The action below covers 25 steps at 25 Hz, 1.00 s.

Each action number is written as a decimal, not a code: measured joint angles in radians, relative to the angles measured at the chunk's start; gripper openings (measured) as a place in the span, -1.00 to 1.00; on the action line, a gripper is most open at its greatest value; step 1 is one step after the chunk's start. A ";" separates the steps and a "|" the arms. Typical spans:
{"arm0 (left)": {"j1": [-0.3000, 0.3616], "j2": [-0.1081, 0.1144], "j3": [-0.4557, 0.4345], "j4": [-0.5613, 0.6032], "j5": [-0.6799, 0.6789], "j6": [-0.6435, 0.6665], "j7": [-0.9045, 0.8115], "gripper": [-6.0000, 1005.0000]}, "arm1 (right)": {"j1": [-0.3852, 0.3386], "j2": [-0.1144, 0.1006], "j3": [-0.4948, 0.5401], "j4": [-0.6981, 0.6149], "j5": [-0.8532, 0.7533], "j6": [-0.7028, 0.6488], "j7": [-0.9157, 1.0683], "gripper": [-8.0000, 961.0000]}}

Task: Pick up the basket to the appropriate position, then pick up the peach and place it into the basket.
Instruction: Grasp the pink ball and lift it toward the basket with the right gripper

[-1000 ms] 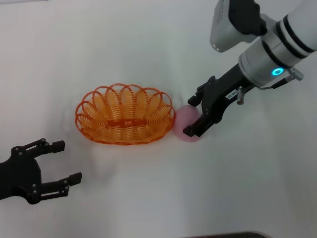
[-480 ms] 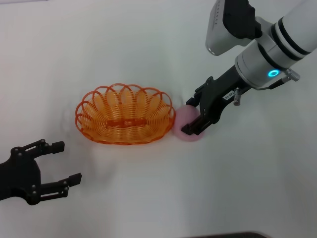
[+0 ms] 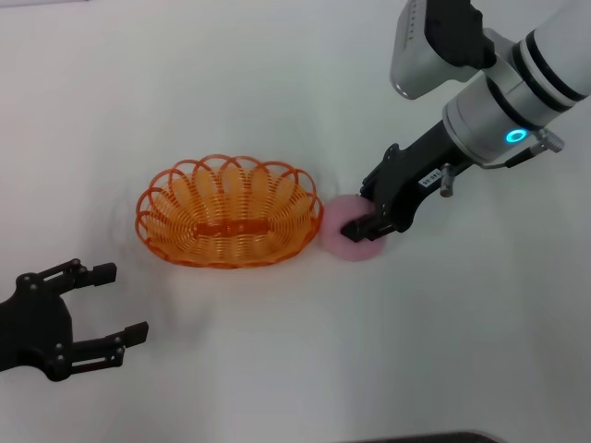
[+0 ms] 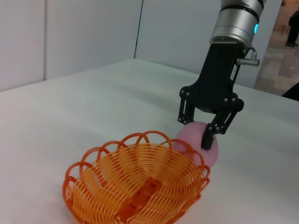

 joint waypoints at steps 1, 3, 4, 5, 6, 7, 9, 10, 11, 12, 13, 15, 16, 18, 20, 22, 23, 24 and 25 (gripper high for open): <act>0.000 0.000 0.000 0.000 0.000 0.000 -0.001 0.71 | 0.000 -0.001 0.000 -0.005 -0.001 -0.009 0.000 0.01; 0.000 0.000 0.000 0.000 0.000 0.001 -0.006 0.71 | -0.001 -0.002 0.000 -0.017 -0.003 -0.025 0.004 -0.27; 0.000 0.000 0.000 0.000 0.001 0.002 -0.009 0.71 | -0.002 -0.003 0.000 -0.026 -0.005 -0.038 0.010 -0.27; -0.001 0.000 0.000 0.000 0.001 0.002 -0.011 0.71 | -0.004 -0.004 0.000 -0.034 -0.006 -0.048 0.015 -0.27; -0.001 -0.001 0.000 0.000 0.001 0.003 -0.013 0.71 | -0.006 -0.004 0.000 -0.041 -0.007 -0.058 0.018 -0.27; -0.001 -0.001 0.001 0.000 0.001 0.003 -0.014 0.71 | -0.010 -0.005 0.000 -0.055 -0.010 -0.073 0.021 -0.27; -0.001 -0.001 0.001 0.000 0.001 0.003 -0.014 0.71 | -0.016 -0.005 0.003 -0.074 -0.020 -0.104 0.024 -0.27; -0.001 -0.001 0.001 0.000 0.001 0.004 -0.014 0.71 | -0.018 -0.005 0.006 -0.082 -0.026 -0.119 0.025 -0.27; -0.002 -0.001 0.001 0.000 0.001 0.003 -0.014 0.71 | -0.019 -0.005 0.009 -0.086 -0.031 -0.132 0.026 -0.27; -0.002 -0.001 0.001 0.000 0.001 0.004 -0.014 0.71 | -0.019 -0.005 0.015 -0.092 -0.037 -0.151 0.026 -0.26; -0.002 -0.001 0.000 0.000 0.001 0.003 -0.014 0.71 | -0.019 -0.005 0.020 -0.096 -0.041 -0.167 0.025 -0.26; -0.002 -0.001 0.000 0.000 0.001 0.003 -0.014 0.71 | -0.018 -0.005 0.039 -0.104 -0.044 -0.206 0.018 -0.26; -0.002 -0.001 0.000 0.000 0.001 0.003 -0.014 0.71 | -0.017 -0.005 0.050 -0.107 -0.043 -0.222 0.012 -0.26; -0.003 -0.001 0.000 0.000 0.001 0.003 -0.014 0.71 | -0.014 -0.005 0.084 -0.112 -0.038 -0.254 -0.005 -0.26; -0.003 -0.001 0.000 0.000 0.001 0.003 -0.014 0.71 | -0.011 -0.005 0.114 -0.113 -0.031 -0.273 -0.020 -0.26; -0.004 -0.001 0.000 0.000 0.001 0.004 -0.014 0.71 | -0.010 -0.005 0.126 -0.114 -0.022 -0.280 -0.029 -0.26; -0.004 -0.001 0.000 0.000 0.001 0.004 -0.014 0.71 | -0.010 -0.005 0.127 -0.114 -0.017 -0.281 -0.031 -0.26; -0.004 -0.001 0.000 0.000 0.001 0.004 -0.014 0.71 | -0.010 -0.005 0.128 -0.114 -0.014 -0.281 -0.033 -0.26; -0.005 -0.001 0.000 0.000 0.001 0.004 -0.015 0.71 | -0.010 -0.004 0.128 -0.114 -0.012 -0.281 -0.034 -0.26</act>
